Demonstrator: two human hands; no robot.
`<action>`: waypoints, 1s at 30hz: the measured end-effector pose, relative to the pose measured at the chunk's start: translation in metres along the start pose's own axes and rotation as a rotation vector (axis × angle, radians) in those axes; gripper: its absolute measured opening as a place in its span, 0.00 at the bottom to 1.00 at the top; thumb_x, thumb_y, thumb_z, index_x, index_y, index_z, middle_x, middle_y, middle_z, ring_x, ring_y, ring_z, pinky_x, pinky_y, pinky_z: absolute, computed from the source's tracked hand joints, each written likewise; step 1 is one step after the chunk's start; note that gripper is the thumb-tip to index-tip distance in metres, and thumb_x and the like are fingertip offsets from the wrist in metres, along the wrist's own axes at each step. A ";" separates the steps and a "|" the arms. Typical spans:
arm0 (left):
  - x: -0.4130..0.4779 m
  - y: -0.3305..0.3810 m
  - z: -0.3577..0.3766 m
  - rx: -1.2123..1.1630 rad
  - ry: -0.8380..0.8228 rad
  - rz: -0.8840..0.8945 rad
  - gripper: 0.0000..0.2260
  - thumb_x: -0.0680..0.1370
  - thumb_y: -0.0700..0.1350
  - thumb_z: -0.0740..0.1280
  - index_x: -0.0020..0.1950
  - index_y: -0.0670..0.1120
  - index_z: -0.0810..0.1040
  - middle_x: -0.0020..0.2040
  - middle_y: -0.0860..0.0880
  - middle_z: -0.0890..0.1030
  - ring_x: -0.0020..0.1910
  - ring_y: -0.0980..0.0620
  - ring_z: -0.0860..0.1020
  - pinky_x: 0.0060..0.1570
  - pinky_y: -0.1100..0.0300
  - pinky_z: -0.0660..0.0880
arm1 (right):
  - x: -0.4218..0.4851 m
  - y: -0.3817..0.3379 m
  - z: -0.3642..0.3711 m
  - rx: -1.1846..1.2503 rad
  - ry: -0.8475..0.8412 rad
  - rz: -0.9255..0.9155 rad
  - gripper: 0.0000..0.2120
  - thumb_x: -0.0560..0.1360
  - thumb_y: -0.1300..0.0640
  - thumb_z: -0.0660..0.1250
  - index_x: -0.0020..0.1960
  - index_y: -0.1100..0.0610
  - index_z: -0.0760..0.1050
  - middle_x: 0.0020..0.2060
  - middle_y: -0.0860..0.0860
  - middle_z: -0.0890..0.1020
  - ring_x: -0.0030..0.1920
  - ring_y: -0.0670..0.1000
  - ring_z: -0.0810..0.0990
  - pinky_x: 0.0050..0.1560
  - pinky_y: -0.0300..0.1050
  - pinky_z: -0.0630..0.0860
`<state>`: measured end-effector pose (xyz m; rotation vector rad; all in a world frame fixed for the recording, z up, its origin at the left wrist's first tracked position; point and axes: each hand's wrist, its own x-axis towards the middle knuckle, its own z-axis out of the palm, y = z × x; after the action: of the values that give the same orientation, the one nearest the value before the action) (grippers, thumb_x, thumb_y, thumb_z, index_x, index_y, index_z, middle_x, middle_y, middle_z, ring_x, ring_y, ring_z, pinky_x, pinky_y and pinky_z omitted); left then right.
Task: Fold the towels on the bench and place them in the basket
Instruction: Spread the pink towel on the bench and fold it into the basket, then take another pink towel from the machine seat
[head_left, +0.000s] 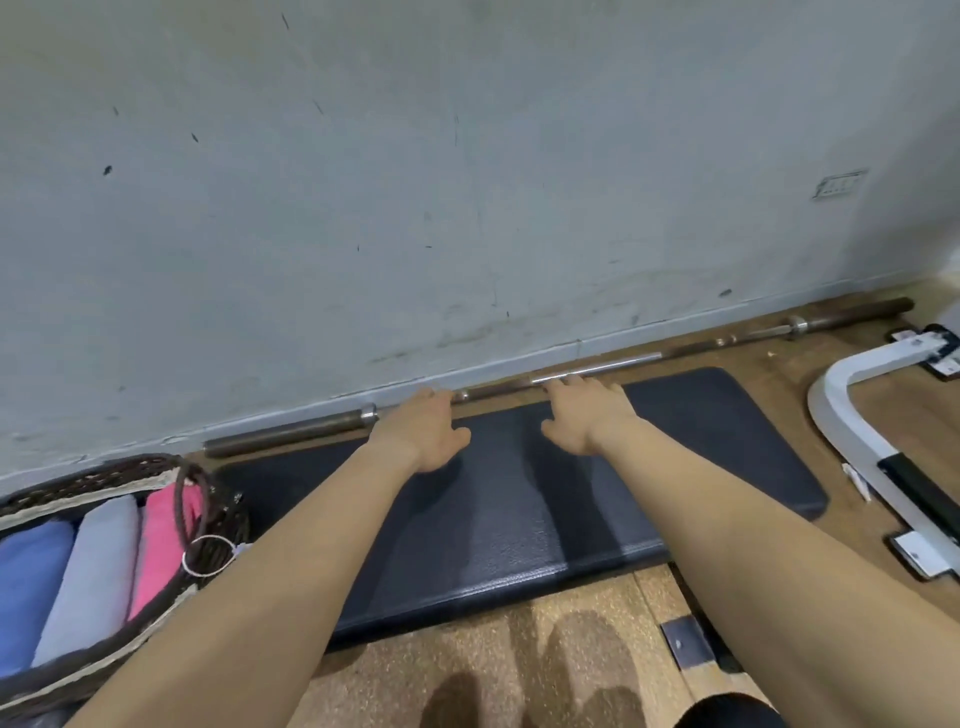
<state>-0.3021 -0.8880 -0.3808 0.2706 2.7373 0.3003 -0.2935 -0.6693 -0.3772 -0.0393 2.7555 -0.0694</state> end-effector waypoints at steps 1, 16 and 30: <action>0.000 0.007 -0.008 0.001 -0.030 0.008 0.27 0.78 0.55 0.62 0.75 0.46 0.65 0.71 0.46 0.71 0.67 0.44 0.72 0.64 0.48 0.72 | -0.002 0.006 -0.009 0.010 -0.031 0.016 0.26 0.77 0.48 0.61 0.74 0.54 0.65 0.70 0.55 0.70 0.71 0.59 0.69 0.69 0.59 0.64; -0.121 0.171 -0.301 0.069 -0.156 0.111 0.25 0.78 0.54 0.63 0.74 0.48 0.67 0.70 0.45 0.72 0.67 0.44 0.72 0.62 0.52 0.71 | -0.181 0.072 -0.323 0.160 -0.045 0.161 0.25 0.77 0.49 0.62 0.73 0.54 0.66 0.71 0.54 0.71 0.70 0.59 0.70 0.67 0.58 0.66; -0.220 0.276 -0.399 0.115 -0.124 0.394 0.25 0.80 0.53 0.62 0.76 0.47 0.65 0.72 0.47 0.69 0.69 0.46 0.70 0.65 0.52 0.71 | -0.374 0.085 -0.406 0.168 0.084 0.357 0.26 0.78 0.49 0.60 0.74 0.54 0.65 0.69 0.54 0.72 0.68 0.60 0.72 0.66 0.60 0.66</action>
<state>-0.2132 -0.7418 0.1237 0.8342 2.5658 0.2197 -0.1013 -0.5529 0.1338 0.5086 2.7826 -0.2084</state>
